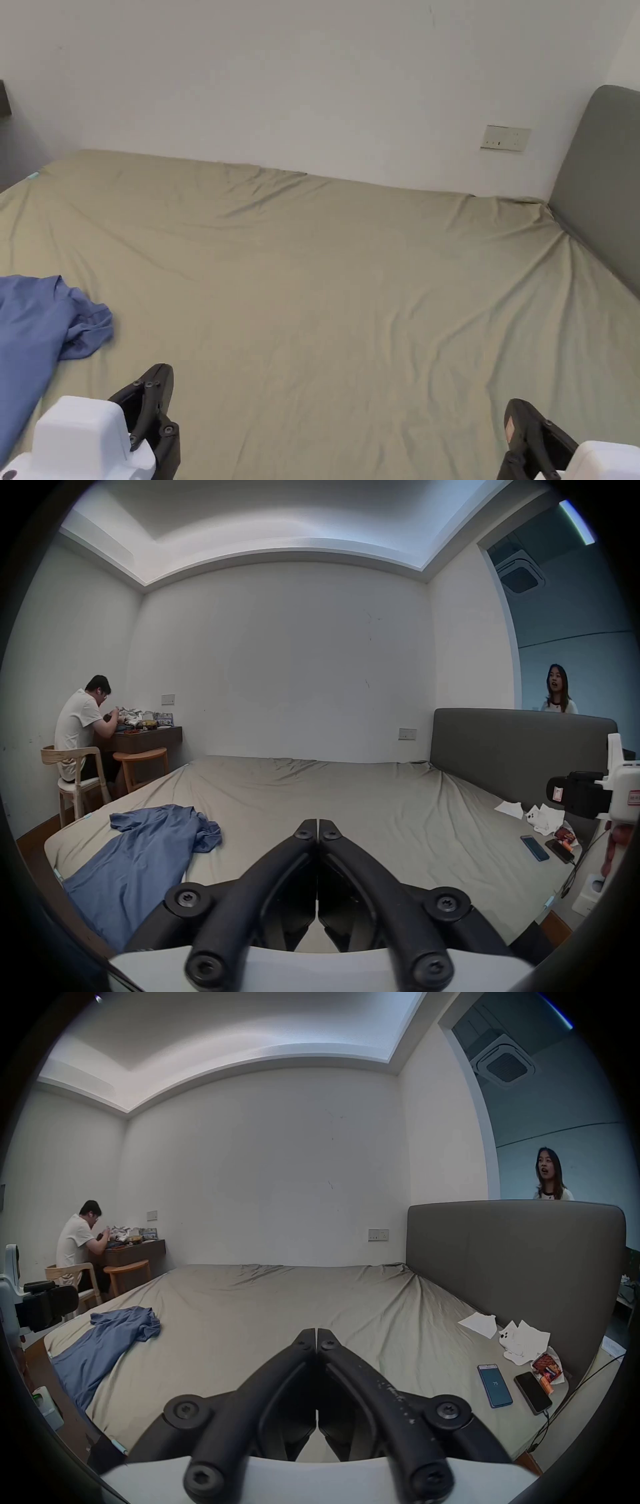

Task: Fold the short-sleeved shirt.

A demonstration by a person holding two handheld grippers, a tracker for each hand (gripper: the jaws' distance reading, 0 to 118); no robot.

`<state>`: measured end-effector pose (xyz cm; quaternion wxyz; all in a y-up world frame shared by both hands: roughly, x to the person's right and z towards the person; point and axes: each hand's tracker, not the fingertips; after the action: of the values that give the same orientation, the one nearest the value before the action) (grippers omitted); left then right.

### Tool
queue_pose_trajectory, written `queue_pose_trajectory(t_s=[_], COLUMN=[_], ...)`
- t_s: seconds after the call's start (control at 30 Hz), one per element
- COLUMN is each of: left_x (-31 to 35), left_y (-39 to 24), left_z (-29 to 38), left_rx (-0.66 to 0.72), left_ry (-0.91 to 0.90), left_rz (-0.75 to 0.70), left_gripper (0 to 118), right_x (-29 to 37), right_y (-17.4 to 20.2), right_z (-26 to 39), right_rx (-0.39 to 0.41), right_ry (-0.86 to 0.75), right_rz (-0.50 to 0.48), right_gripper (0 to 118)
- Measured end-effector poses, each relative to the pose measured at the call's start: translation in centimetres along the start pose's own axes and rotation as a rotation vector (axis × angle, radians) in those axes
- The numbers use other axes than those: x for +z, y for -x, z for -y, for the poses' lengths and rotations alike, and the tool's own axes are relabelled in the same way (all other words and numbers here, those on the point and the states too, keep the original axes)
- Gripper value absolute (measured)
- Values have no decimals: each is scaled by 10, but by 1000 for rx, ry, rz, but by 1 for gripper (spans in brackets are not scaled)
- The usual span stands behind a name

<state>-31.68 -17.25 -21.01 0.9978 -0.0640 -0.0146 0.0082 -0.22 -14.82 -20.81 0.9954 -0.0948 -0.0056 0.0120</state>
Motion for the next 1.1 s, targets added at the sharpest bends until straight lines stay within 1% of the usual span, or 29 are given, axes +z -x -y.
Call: queue_pose_trajectory(t_s=[0.07,0.13,0.23,0.27,0.3,0.4,0.5,0.53,0.57,0.67,0.83,0.93,1.03,1.07,1.1], left_x=[5,15,42,56,67,106,138,145,150,153,130,101,40,9,-21], left_y=[7,22,61,77,89,132,160,166,171,181,186,205,250,270,289], left_z=[-4,-7,-12,-11,-10,-5,0,1,2,2,-1,-11,-29,-36,-38], left_rx=[9,10,20,20,20,19,54,56,57,65,94,178,214,231,243], left_ry=[-5,-22,-29,-26,-19,21,40,46,54,60,82,105,155,217,325], left_rz=[-8,-57,-179,-239,-279,-471,-596,-625,-661,-676,-630,-500,-398,-354,-300], left_gripper=[0,0,0,0,0,0,0,0,0,0,0,0,0,0,0], right_x=[-4,-12,-29,-35,-40,-48,-43,-40,-37,-35,-41,-47,-52,-54,-55], right_y=[5,19,68,90,108,172,219,229,237,247,247,248,251,252,255], right_z=[-6,-10,-18,-21,-23,-28,-30,-31,-30,-27,-25,-24,-20,-18,-15], right_rx=[21,25,45,54,53,41,29,40,58,67,75,88,97,100,106], right_ry=[-2,-8,-30,-32,-34,-38,-36,-36,-42,-26,-4,10,31,44,56], right_rz=[-11,-68,-217,-291,-357,-558,-698,-731,-751,-787,-781,-773,-770,-773,-774], right_gripper=[0,0,0,0,0,0,0,0,0,0,0,0,0,0,0])
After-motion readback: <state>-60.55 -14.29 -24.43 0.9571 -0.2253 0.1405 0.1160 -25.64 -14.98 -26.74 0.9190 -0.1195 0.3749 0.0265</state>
